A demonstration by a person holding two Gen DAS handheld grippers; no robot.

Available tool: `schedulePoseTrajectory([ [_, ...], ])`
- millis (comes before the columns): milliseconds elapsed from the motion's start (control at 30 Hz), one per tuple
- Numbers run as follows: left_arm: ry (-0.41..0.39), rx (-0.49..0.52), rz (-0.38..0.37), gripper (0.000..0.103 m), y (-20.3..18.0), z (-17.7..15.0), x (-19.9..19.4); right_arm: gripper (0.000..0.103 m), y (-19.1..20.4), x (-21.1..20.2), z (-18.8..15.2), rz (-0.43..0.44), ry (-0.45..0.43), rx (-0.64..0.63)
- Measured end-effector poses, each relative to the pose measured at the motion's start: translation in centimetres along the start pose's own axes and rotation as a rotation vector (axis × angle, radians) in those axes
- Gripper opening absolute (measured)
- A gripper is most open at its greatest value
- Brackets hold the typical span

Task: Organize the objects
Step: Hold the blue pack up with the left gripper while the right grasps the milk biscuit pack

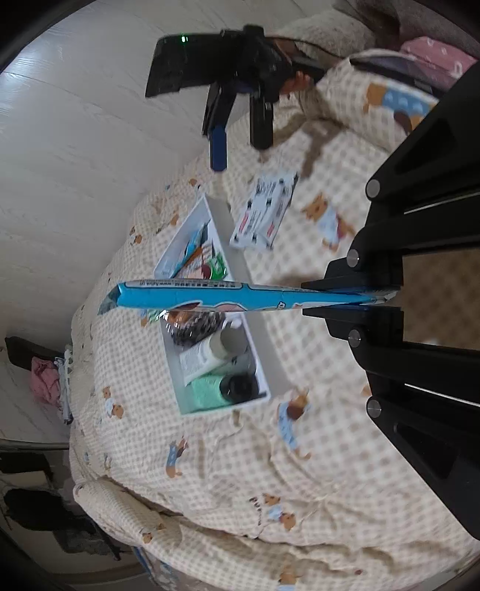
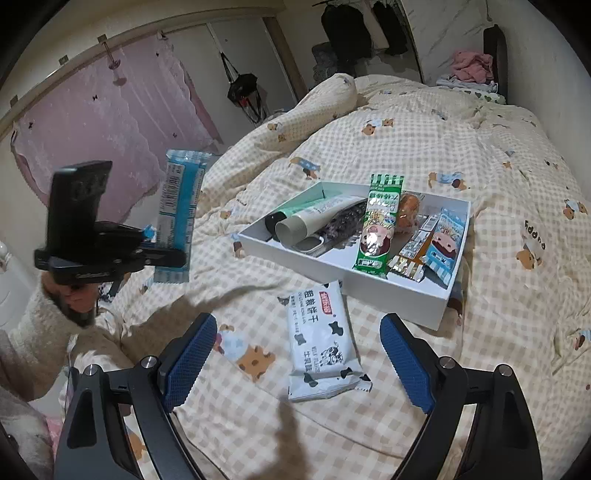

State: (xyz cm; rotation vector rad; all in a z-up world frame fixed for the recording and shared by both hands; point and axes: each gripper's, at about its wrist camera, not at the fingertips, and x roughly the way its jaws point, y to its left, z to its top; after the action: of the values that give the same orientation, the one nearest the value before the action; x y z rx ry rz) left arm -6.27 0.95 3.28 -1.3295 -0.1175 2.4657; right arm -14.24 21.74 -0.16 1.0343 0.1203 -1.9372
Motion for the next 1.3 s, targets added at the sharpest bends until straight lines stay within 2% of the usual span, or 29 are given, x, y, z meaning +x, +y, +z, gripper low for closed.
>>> schedulePoseTrajectory([
  [100,0.002,-0.013,-0.048,0.004,-1.5,-0.3,-0.5,0.091,-0.2,1.0,-0.3,0.002,0.03,0.008],
  [200,-0.008,-0.006,-0.029,0.005,-2.7,-0.7,-1.0,0.091,0.0,2.1,-0.5,-0.011,0.075,0.002],
  [300,0.053,-0.084,-0.052,0.005,-2.2,-1.1,-0.4,0.091,0.2,3.2,-0.7,-0.045,0.122,-0.011],
  [367,0.082,-0.127,-0.052,0.005,-1.7,-1.5,0.2,0.082,0.2,4.2,-0.8,-0.067,0.165,-0.019],
  [400,0.08,-0.122,-0.017,0.005,-1.7,-1.7,0.4,0.068,0.2,4.5,-1.0,-0.084,0.183,-0.022],
  [467,0.077,-0.116,0.034,0.005,-1.7,-2.0,0.6,0.055,0.4,5.2,-1.4,-0.162,0.213,-0.054],
  [600,0.076,-0.13,0.02,0.005,-1.9,-2.5,0.6,0.051,0.1,3.9,-1.3,-0.145,0.173,-0.031],
  [800,-0.01,-0.094,0.117,0.005,-3.2,-3.0,-0.5,0.045,0.5,0.0,-0.7,-0.035,0.089,0.024],
  [833,-0.014,-0.091,0.108,0.005,-3.4,-3.1,-0.6,0.03,0.6,-0.7,-0.6,-0.019,0.078,0.031],
  [867,-0.02,-0.088,0.096,0.005,-3.6,-3.1,-0.6,0.024,0.6,-1.4,-0.6,-0.007,0.065,0.038],
  [900,-0.021,-0.083,0.091,0.005,-3.7,-3.1,-0.4,0.024,0.7,-1.6,-0.5,-0.012,0.064,0.036],
  [1000,0.002,-0.076,0.094,0.005,-4.0,-3.2,0.6,0.025,1.1,-0.5,-0.8,-0.101,0.124,-0.011],
  [1067,0.022,-0.076,0.094,0.005,-4.1,-3.3,1.1,0.025,0.5,0.5,-1.3,-0.105,0.176,0.005],
  [1100,0.027,-0.074,0.094,0.005,-4.2,-3.4,1.2,0.028,0.2,1.0,-1.4,-0.091,0.199,0.027],
  [1167,0.029,-0.068,0.099,0.005,-4.4,-3.6,1.3,0.07,-0.4,1.6,-1.4,-0.068,0.214,0.085],
  [1200,0.027,-0.067,0.1,0.005,-4.5,-3.6,1.3,0.098,-0.2,1.6,-1.4,-0.057,0.201,0.088],
  [1300,0.027,-0.065,0.1,0.005,-4.6,-3.8,1.3,0.099,1.1,1.7,-1.1,-0.039,0.192,0.04],
])
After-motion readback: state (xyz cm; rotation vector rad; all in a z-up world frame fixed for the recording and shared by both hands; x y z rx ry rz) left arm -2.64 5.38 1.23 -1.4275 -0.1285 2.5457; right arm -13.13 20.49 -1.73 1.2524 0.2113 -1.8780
